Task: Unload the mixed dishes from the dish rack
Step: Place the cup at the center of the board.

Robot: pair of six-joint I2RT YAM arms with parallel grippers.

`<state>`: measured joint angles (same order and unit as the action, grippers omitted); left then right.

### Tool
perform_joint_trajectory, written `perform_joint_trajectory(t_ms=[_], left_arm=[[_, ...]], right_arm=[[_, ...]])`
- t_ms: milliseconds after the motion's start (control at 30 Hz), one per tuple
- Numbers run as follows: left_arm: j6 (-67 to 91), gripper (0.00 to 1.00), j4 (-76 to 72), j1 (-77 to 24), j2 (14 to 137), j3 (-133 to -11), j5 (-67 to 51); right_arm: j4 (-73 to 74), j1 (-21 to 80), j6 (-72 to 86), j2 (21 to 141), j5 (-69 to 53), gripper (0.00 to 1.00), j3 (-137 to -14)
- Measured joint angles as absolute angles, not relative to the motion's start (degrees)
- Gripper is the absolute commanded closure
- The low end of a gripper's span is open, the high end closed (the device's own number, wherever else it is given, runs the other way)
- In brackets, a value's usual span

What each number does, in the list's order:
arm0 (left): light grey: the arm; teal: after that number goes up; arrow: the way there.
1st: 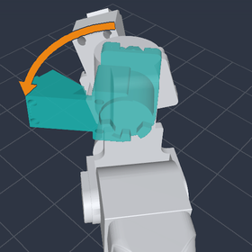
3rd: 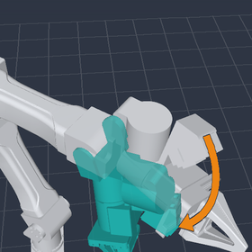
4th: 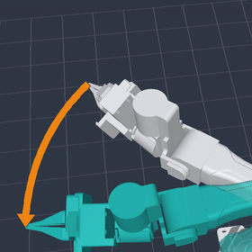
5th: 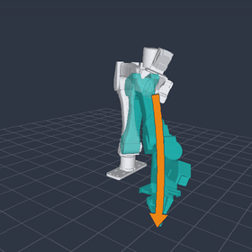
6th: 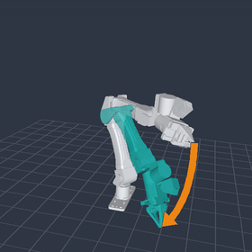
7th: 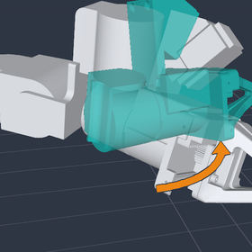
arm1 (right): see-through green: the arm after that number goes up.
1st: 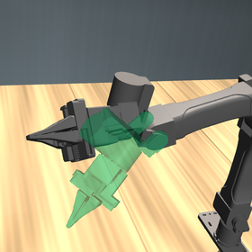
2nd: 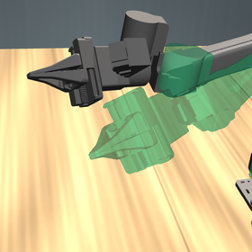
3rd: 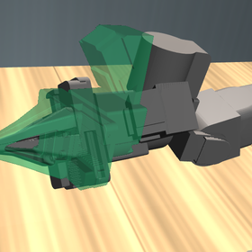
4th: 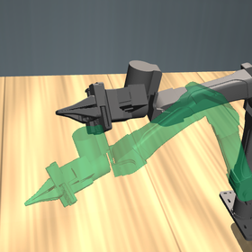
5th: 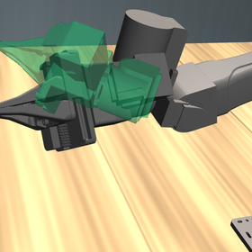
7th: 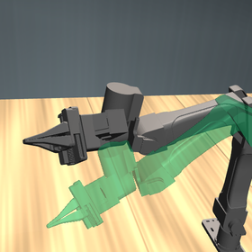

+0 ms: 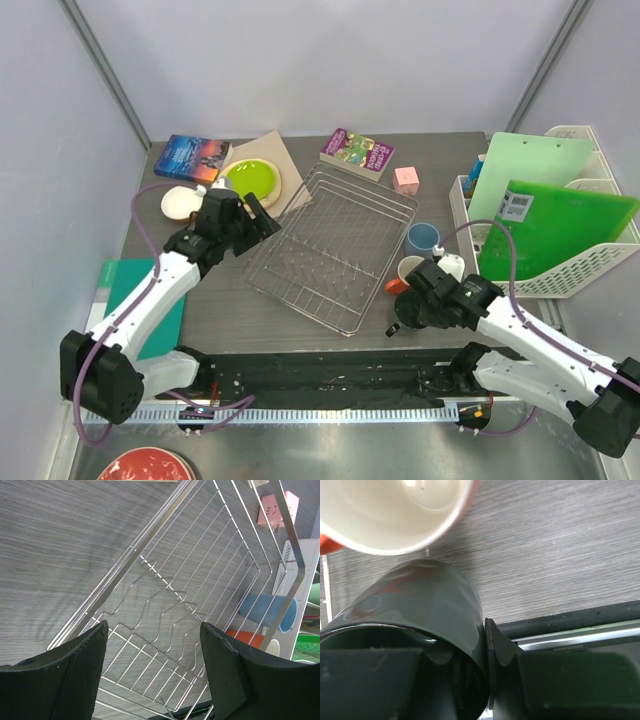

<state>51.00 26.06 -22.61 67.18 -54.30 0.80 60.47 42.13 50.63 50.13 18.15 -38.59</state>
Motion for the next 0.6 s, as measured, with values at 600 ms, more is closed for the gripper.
perform_joint_trajectory(t_ms=[600], left_arm=[[51.0, 0.27, 25.41, -23.9, 68.29, -53.78, 0.78]], right_arm=[[55.18, 43.64, 54.26, 56.64, 18.92, 0.92, -34.92]])
